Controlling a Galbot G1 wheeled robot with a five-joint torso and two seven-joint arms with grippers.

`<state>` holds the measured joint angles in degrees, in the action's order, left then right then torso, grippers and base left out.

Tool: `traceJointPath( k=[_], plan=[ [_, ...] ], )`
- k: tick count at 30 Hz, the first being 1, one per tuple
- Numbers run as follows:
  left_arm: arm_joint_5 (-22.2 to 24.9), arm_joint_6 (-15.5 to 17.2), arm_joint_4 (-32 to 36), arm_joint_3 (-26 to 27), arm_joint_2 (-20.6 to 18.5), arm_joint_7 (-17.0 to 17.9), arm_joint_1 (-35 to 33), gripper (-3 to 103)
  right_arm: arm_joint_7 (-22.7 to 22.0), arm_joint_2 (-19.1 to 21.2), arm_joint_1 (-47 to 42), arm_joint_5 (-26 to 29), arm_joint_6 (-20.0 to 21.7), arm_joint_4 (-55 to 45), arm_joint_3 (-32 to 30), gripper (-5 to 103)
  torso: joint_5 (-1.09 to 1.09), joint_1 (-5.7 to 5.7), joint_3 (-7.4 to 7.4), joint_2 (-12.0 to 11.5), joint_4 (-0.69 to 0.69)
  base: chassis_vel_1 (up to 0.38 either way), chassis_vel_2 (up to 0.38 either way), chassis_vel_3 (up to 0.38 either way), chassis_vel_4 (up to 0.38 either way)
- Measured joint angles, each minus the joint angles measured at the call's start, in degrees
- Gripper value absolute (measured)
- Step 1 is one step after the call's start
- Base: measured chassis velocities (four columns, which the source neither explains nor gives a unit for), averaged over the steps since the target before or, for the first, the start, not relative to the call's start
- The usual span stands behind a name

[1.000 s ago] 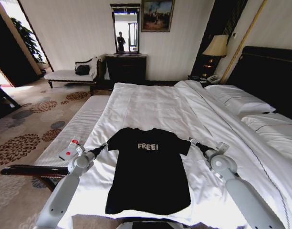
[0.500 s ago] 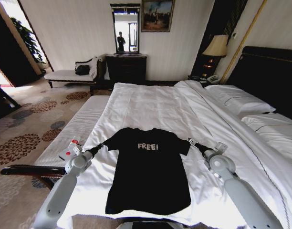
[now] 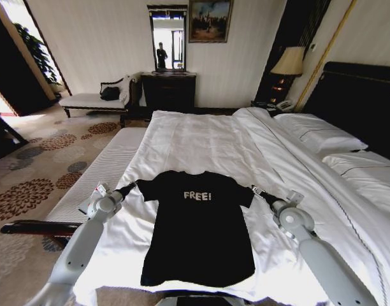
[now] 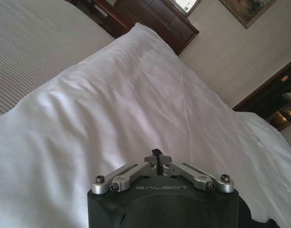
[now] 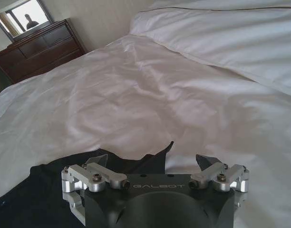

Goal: Fold the clothes on the bed.

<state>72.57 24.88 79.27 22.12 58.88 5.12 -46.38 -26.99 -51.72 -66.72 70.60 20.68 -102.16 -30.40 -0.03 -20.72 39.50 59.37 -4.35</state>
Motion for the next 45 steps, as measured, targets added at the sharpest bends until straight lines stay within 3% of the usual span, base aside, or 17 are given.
traceJointPath(
  k=[8,13,17,20,21,25,26,31,32,36,38,41,45],
  plan=[
    [-2.10,-0.07,-2.36,-0.87,-0.06,0.08,0.60,1,-0.01,-0.03,0.43,0.00,-0.01,0.66,-0.10,100,-0.01,0.00,0.00,0.00,0.03,0.000,0.000,0.000,0.000],
    [-2.97,-0.38,-0.21,0.01,0.44,1.31,-1.29,0,-0.02,-0.30,0.77,0.00,-0.03,0.80,0.17,100,-0.01,0.00,0.00,0.00,0.01,0.000,0.000,0.000,0.000],
    [-2.95,0.16,4.18,3.45,-0.07,2.92,-5.12,10,-0.04,-0.33,0.90,0.13,-0.05,0.80,0.02,100,-0.01,0.00,0.00,0.00,0.01,0.000,0.000,0.000,0.000],
    [-0.76,1.80,10.89,9.14,-1.60,4.55,-9.93,26,-0.05,-0.20,1.06,0.32,-0.06,0.80,-0.24,100,-0.01,0.00,0.00,0.00,0.05,0.000,0.000,0.000,0.000],
    [-0.76,1.80,10.89,9.14,-1.60,4.55,-9.93,26,-0.05,-0.20,1.06,0.32,-0.06,0.80,-0.24,100,-0.01,0.00,0.00,0.00,0.05,0.000,0.000,0.000,0.000],
    [4.48,3.33,21.38,17.11,-4.35,6.56,-13.09,43,-0.05,-0.11,1.71,0.45,-0.06,0.81,0.15,100,0.00,0.01,-0.01,0.01,0.02,0.000,0.000,0.000,0.000],
    [4.48,3.33,21.38,17.11,-4.35,6.56,-13.09,43,-0.05,-0.11,1.71,0.45,-0.06,0.81,0.15,100,0.00,0.01,-0.01,0.01,0.02,0.000,0.000,0.000,0.000],
    [11.13,3.22,31.70,23.29,-7.66,9.36,-12.88,64,-0.41,0.01,2.97,2.19,-0.06,1.77,0.74,100,0.01,0.00,-0.01,0.01,0.01,0.000,0.000,0.000,0.000],
    [11.13,3.22,31.70,23.29,-7.66,9.36,-12.88,64,-0.41,0.01,2.97,2.19,-0.06,1.77,0.74,100,0.01,0.00,-0.01,0.01,0.01,0.000,0.000,0.000,0.000],
    [11.64,2.25,38.59,25.88,-10.39,8.81,-15.02,86,-1.17,0.10,3.19,5.40,-0.03,2.24,0.48,100,0.01,0.01,-0.01,0.01,0.03,0.000,0.000,0.000,0.000],
    [11.48,2.25,40.21,26.14,-10.65,8.75,-15.74,86,-1.23,0.10,3.05,5.66,0.01,2.12,0.34,100,0.00,0.01,-0.01,0.01,0.03,0.000,0.000,0.000,0.000],
    [8.75,2.67,42.97,25.57,-10.27,9.26,-17.14,98,-1.33,-0.10,2.67,5.93,0.08,1.48,0.20,100,0.01,0.01,-0.01,0.01,0.01,0.000,0.000,0.000,0.000],
    [7.90,2.87,44.92,25.05,-8.56,9.77,-18.01,100,-2.00,-0.11,2.78,8.75,0.17,1.15,-0.24,100,-0.01,0.00,0.00,0.01,0.01,0.000,0.000,0.000,0.000]
  ],
)
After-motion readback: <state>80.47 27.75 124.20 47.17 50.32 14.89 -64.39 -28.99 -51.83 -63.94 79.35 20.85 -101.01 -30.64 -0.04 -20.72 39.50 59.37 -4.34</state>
